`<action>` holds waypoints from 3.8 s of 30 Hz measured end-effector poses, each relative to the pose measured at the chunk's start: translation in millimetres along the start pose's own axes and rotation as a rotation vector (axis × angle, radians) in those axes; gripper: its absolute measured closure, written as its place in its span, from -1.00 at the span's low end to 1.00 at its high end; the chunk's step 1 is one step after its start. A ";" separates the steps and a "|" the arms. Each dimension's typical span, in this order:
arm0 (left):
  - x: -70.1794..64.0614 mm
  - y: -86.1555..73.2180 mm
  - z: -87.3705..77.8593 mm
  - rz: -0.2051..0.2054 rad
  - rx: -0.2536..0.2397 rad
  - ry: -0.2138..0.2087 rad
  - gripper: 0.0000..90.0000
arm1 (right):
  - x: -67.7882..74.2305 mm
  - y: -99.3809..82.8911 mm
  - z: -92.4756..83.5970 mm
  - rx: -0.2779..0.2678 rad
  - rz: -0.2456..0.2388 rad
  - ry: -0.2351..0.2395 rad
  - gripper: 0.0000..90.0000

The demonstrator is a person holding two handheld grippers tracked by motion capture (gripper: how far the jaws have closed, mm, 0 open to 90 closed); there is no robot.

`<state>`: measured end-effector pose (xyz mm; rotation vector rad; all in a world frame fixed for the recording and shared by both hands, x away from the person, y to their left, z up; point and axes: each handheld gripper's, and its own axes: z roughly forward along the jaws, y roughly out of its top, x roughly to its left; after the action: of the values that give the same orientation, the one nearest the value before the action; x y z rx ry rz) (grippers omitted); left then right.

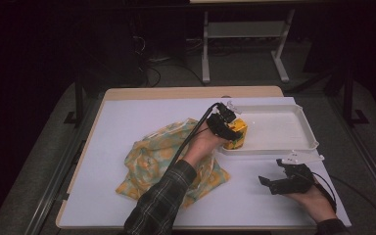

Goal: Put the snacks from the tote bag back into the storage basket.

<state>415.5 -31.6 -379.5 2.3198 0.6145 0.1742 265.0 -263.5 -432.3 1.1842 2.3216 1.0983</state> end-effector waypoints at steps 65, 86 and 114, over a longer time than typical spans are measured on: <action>16.8 -137.3 -171.9 -0.005 -0.073 0.064 -0.65 | 9.2 14.6 -2.7 0.058 -0.022 0.015 -0.83; 24.2 -230.3 -236.2 -0.111 -0.120 0.141 -0.64 | 7.3 43.3 6.6 0.060 -0.033 0.061 -0.36; 32.2 -309.1 -253.5 -0.216 -0.069 0.227 -0.66 | -34.4 79.5 28.4 0.057 -0.045 0.093 1.00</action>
<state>252.0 333.7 -405.3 2.1657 0.9513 0.3542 345.9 -247.8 -393.4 1.1178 2.4520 1.1011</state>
